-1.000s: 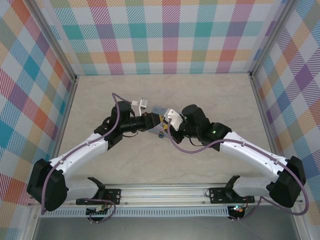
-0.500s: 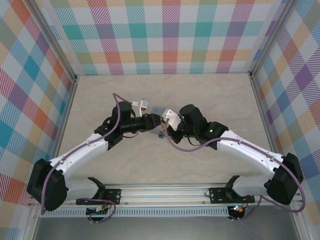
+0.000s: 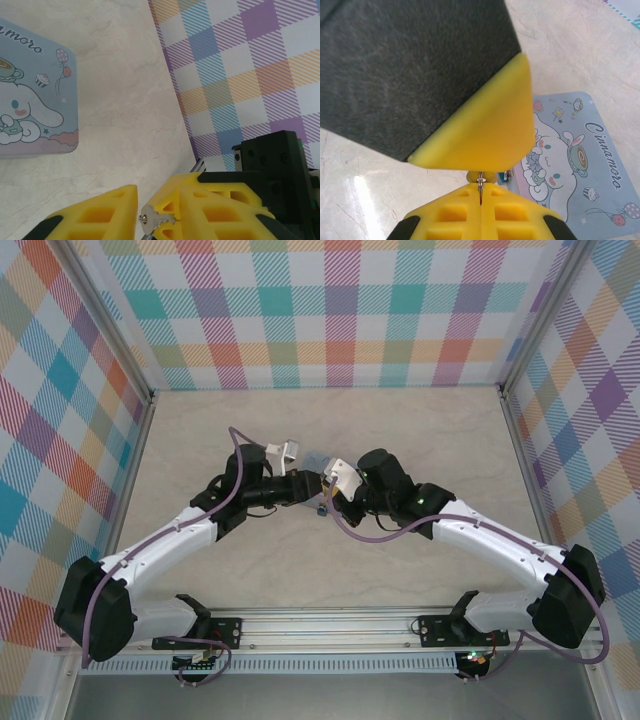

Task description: Unlock a padlock with a key

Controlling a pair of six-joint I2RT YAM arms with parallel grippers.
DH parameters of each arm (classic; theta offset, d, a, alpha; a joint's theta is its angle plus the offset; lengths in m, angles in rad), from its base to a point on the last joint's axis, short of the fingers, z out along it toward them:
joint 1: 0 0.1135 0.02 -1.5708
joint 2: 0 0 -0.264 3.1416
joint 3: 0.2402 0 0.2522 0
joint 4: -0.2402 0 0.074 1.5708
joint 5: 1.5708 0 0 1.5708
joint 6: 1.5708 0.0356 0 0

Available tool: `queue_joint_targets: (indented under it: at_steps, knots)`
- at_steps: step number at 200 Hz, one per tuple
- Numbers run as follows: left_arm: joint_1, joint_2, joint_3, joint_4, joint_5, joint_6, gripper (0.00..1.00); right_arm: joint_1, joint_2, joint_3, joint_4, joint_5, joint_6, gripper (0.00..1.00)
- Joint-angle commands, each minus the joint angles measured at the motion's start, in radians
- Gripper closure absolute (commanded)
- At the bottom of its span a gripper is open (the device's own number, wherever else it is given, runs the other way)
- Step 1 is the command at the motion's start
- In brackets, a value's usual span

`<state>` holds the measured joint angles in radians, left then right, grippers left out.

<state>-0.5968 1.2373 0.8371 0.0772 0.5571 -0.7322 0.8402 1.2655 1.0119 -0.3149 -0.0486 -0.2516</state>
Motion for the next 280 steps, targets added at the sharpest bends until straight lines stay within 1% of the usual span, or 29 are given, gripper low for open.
queue_joint_targets:
  at_steps: [1,16,53,61,71,92,108,131,134,144,160,173,198,221,237,258,280]
  knots:
    - [-0.02,0.007,0.035,-0.017,0.003,0.032,0.75,0.005,-0.007,0.027,0.022,0.006,-0.002,0.98]
    - [-0.021,0.007,0.036,-0.017,0.004,0.035,0.78,0.005,-0.006,0.028,0.022,0.006,0.0,0.98]
    - [-0.021,0.003,0.037,-0.019,-0.007,0.049,0.93,0.005,-0.005,0.028,0.016,0.004,0.006,0.96]
    - [-0.021,0.0,0.036,-0.02,-0.012,0.055,0.96,0.005,-0.009,0.026,0.011,0.002,0.009,0.95]
    - [-0.021,-0.006,0.04,-0.029,-0.02,0.068,1.0,0.005,-0.012,0.024,0.004,-0.005,0.014,0.89]
    - [-0.021,-0.018,0.051,-0.068,-0.052,0.113,1.0,0.001,-0.03,0.013,-0.009,-0.022,0.041,0.75]
    - [-0.021,-0.027,0.065,-0.103,-0.077,0.16,1.0,-0.011,-0.056,-0.006,-0.008,-0.061,0.074,0.65]
    - [-0.021,-0.038,0.096,-0.164,-0.111,0.241,1.0,-0.061,-0.106,-0.039,0.011,-0.167,0.144,0.53]
    - [-0.021,-0.041,0.101,-0.172,-0.115,0.252,1.0,-0.069,-0.112,-0.044,0.017,-0.18,0.178,0.51]
    - [-0.021,-0.045,0.116,-0.202,-0.135,0.294,1.0,-0.097,-0.135,-0.065,0.038,-0.222,0.224,0.47]
    - [-0.021,-0.049,0.148,-0.258,-0.165,0.363,1.0,-0.143,-0.175,-0.112,0.098,-0.289,0.295,0.38]
    - [-0.021,-0.047,0.171,-0.297,-0.195,0.415,1.0,-0.185,-0.209,-0.165,0.174,-0.348,0.361,0.29]
    - [-0.021,-0.033,0.208,-0.329,-0.219,0.472,1.0,-0.264,-0.26,-0.252,0.3,-0.45,0.474,0.18]
    - [-0.021,-0.003,0.247,-0.335,-0.22,0.485,1.0,-0.328,-0.29,-0.32,0.395,-0.482,0.564,0.09]
    - [-0.021,0.024,0.272,-0.336,-0.218,0.488,1.0,-0.37,-0.299,-0.357,0.448,-0.501,0.616,0.01]
    - [-0.021,0.058,0.306,-0.335,-0.2,0.497,1.0,-0.421,-0.295,-0.408,0.549,-0.556,0.689,0.0]
    - [-0.021,0.087,0.347,-0.336,-0.155,0.51,1.0,-0.469,-0.275,-0.443,0.661,-0.635,0.776,0.0]
